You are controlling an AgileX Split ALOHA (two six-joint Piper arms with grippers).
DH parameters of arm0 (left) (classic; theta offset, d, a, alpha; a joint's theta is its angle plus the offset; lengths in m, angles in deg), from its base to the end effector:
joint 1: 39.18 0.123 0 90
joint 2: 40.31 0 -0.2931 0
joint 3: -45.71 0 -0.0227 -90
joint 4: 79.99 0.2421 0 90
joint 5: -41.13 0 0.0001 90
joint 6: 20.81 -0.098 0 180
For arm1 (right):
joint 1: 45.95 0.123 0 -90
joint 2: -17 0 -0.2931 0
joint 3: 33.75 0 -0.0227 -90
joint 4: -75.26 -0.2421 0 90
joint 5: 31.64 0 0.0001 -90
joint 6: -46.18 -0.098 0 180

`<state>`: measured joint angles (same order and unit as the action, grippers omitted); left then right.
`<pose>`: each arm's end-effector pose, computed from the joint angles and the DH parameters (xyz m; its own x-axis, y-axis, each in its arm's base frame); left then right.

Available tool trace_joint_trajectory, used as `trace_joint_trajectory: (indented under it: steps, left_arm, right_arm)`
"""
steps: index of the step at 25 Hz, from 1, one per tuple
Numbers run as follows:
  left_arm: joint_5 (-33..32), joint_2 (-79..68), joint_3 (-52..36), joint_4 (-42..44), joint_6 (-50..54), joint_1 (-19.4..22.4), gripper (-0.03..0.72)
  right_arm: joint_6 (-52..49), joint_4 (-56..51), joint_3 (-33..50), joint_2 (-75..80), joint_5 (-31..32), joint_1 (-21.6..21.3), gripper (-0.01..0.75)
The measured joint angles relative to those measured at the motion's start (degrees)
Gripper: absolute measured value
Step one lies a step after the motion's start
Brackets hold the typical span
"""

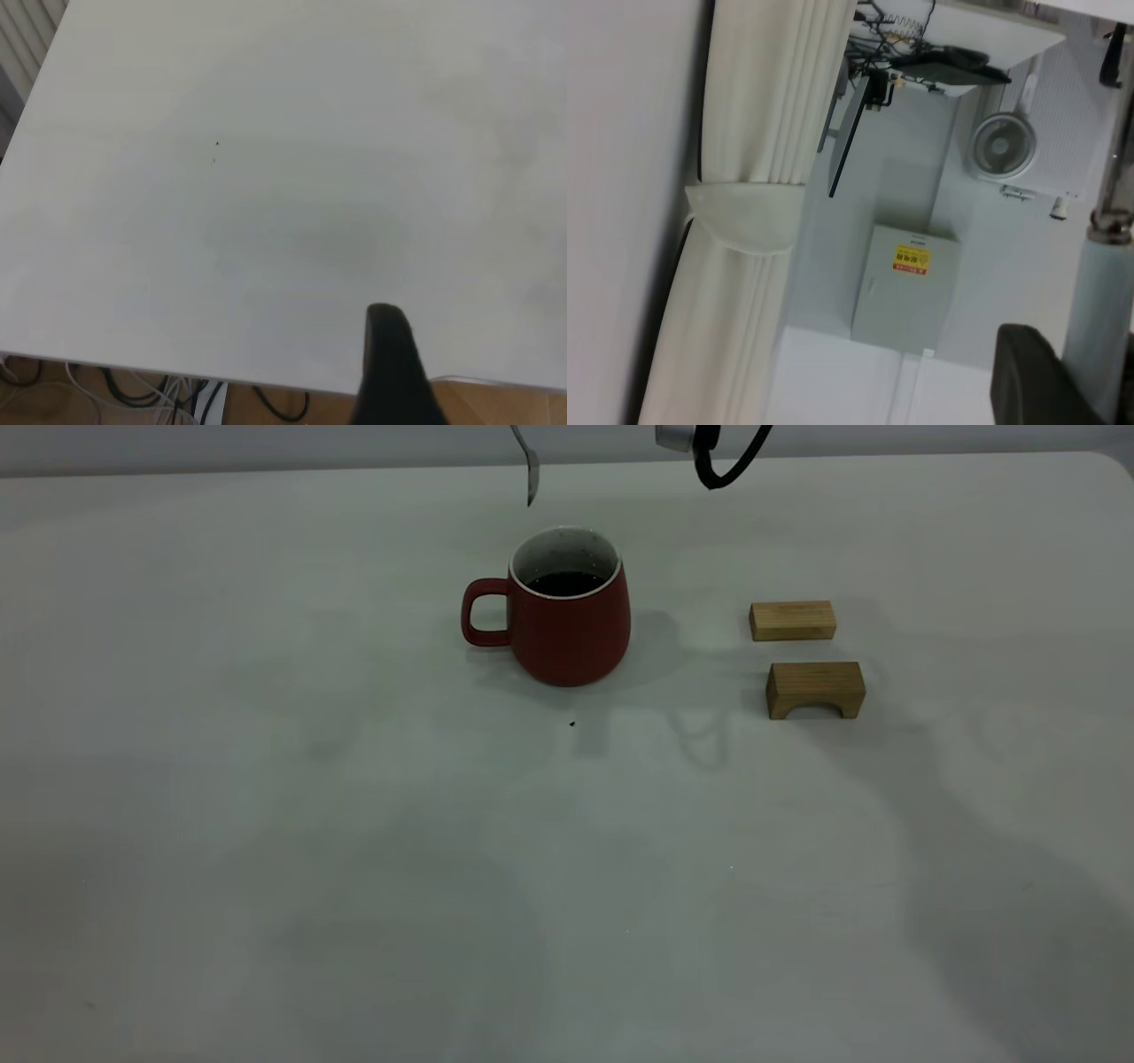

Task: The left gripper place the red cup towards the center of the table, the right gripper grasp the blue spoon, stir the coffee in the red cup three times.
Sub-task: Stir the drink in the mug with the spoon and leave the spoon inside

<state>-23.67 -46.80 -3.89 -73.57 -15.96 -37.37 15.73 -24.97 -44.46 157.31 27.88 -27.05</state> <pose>-0.0195 0.0093 0.2601 -0.5064 -0.0526 -0.8607 -0.1370 0.9904 0.0201 0.4218 0.2323 0.1533 -0.3042 0.2556 0.9177 0.9340 -0.1094 0.3401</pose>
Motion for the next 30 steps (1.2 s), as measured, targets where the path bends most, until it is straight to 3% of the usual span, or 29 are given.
trace_joint_trajectory:
  steps: [8, 18, 30]
  left_arm:
    - [0.00, 0.00, 0.00, 0.00, 0.00, 0.00, 0.558]
    - [0.00, 0.00, 0.00, 0.00, 0.00, 0.00, 0.558]
    - [0.00, 0.00, 0.00, 0.00, 0.05, 0.00, 0.558]
  right_arm:
    - [-0.34, -0.23, -8.37, 11.82, 4.13, -1.45, 0.136]
    - [-0.34, 2.74, -9.32, 15.72, 4.32, -7.02, 0.136]
    - [-0.34, -0.23, -10.18, 20.45, 5.09, -3.54, 0.136]
